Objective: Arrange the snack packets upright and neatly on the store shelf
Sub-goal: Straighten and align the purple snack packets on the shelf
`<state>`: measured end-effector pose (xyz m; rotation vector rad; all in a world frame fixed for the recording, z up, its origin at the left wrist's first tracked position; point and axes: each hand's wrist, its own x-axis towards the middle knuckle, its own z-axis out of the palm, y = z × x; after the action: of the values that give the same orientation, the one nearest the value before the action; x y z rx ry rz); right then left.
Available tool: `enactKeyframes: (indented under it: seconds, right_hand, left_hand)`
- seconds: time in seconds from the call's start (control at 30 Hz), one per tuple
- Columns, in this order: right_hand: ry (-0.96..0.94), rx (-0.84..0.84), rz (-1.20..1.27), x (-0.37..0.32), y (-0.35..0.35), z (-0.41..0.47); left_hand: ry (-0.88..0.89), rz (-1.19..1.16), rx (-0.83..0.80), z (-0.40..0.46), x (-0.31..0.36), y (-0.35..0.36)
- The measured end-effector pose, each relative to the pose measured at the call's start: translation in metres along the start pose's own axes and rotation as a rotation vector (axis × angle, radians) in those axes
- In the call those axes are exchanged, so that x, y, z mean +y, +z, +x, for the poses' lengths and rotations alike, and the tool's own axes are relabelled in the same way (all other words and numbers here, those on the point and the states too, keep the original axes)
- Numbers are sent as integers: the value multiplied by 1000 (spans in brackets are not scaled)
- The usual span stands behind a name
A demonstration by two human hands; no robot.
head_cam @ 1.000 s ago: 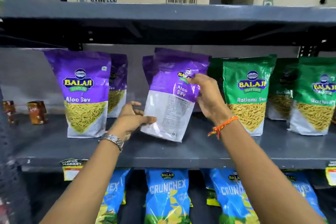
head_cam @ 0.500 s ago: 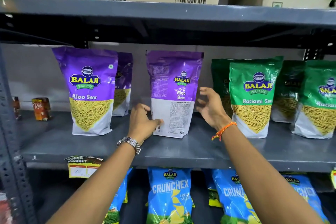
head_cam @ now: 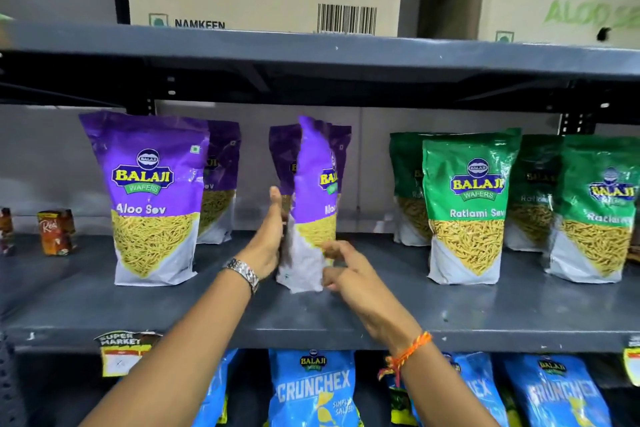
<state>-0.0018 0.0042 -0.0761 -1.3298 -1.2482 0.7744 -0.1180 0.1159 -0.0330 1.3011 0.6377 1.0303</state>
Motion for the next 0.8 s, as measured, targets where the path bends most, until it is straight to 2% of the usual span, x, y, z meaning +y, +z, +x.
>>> enactKeyframes:
  seconds: [0.07,0.17,0.23,0.27,0.3,0.37,0.4,0.43,0.5,0.6,0.73,0.8]
  right_hand:
    - [-20,-15,17,-6,-1,2]
    - [-55,102,47,-9,-26,35]
    - [-33,152,-27,-5,-43,54]
    - [-46,157,-79,3,-45,54]
    - [-30,120,-97,5,-47,59]
    - [149,-33,-75,64,-36,37]
    - [155,-45,-67,70,-36,38]
    - [168,-31,-91,82,-32,35]
    - [150,48,-98,85,-24,37]
    - [77,113,-217,83,-19,40]
    - [29,-113,-59,71,-29,46]
    - [10,-153,-11,59,-33,54]
  left_hand:
    - [-25,-60,-37,6,8,-11]
    - [60,-24,75,10,18,-23]
    - [144,6,118,0,6,-31]
    - [124,43,130,-18,-1,-30]
    - [106,86,123,-25,-3,-26]
    - [-20,202,44,-51,-67,-29]
    - [-18,266,-18,-51,-78,-30]
    - [-19,336,-53,-50,-92,-35]
    - [-26,424,-24,-42,-97,-36]
    - [-45,421,-90,-24,-94,-52]
    - [19,513,-177,-15,-83,-68]
    - [70,520,-200,-8,-69,-61]
